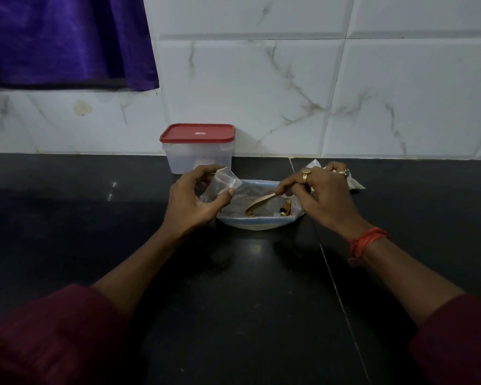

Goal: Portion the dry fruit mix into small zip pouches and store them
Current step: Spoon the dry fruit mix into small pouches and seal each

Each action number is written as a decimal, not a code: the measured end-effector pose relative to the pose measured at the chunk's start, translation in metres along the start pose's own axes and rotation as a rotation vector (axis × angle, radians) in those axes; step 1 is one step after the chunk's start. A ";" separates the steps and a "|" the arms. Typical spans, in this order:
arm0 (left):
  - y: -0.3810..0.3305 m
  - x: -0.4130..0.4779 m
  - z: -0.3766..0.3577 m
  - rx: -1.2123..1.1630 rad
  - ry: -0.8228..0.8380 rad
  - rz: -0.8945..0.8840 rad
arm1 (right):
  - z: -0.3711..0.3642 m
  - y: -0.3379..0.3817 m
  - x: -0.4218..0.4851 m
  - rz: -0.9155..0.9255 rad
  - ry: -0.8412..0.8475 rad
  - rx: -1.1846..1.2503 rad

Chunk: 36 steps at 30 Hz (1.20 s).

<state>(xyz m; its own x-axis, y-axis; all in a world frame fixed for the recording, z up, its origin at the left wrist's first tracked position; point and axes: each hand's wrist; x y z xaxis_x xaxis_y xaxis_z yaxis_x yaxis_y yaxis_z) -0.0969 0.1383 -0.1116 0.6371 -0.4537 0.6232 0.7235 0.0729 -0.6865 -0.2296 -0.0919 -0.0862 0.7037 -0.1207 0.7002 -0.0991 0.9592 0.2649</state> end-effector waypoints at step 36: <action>-0.004 0.005 -0.005 -0.329 -0.049 0.227 | 0.000 0.034 0.004 -0.579 0.582 0.557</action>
<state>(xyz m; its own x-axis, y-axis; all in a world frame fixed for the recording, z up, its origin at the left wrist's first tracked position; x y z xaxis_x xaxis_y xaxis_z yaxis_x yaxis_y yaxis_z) -0.0979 0.1318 -0.1080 0.7886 -0.4156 0.4531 0.4440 -0.1249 -0.8873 -0.2303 -0.0596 -0.0746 0.9689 -0.2455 -0.0313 0.1581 0.5168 0.8414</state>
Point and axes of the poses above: each hand's wrist, its own x-axis towards the middle knuckle, its own z-axis out of the back of the hand, y = z × x, and after that the axes turned 4 degrees about -x, right-handed
